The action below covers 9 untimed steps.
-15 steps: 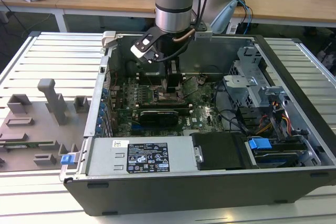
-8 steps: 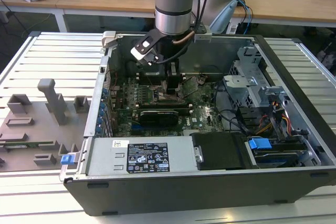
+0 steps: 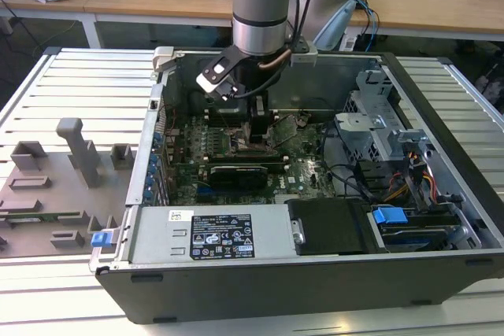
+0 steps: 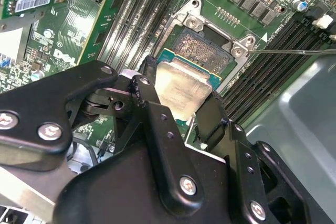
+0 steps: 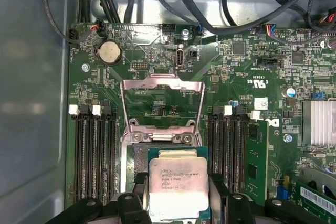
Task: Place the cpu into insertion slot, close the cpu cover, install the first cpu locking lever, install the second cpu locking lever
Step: 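Place the cpu into insertion slot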
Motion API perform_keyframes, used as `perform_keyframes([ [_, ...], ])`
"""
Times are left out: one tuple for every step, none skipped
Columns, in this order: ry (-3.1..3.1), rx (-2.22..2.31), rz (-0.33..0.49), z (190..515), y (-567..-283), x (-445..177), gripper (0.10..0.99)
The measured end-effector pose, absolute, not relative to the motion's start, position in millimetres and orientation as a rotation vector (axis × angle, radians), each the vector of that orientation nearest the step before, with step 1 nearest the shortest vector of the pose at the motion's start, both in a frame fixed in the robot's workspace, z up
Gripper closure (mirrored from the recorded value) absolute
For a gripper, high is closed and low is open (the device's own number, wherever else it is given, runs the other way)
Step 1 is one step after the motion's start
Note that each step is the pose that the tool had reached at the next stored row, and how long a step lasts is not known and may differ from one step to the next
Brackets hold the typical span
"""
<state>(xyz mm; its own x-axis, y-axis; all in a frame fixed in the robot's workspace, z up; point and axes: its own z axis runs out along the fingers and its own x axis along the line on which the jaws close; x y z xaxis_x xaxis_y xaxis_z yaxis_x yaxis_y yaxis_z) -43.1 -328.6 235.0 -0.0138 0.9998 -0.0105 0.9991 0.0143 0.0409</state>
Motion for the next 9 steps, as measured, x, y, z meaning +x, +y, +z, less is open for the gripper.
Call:
perform_keyframes([
  [2.211, 2.18, 0.034, 234.0, -328.6, -43.1, 0.541],
  [2.211, 2.18, 0.034, 233.4, -328.6, -43.1, 0.541],
  [2.211, 2.18, 0.034, 232.9, -328.6, -43.1, 0.541],
  [2.211, 2.18, 0.034, 232.3, -328.6, -43.1, 0.541],
  [2.211, 2.18, 0.034, 231.9, -328.6, -43.1, 0.541],
  [2.211, 2.18, 0.034, 231.1, -328.6, -43.1, 0.541],
  [2.211, 2.18, 0.034, 230.7, -328.6, -43.1, 0.541],
  [2.211, 2.18, 0.034, 229.9, -328.6, -43.1, 0.541],
  [2.211, 2.18, 0.034, 229.1, -328.5, -43.1, 0.541],
])
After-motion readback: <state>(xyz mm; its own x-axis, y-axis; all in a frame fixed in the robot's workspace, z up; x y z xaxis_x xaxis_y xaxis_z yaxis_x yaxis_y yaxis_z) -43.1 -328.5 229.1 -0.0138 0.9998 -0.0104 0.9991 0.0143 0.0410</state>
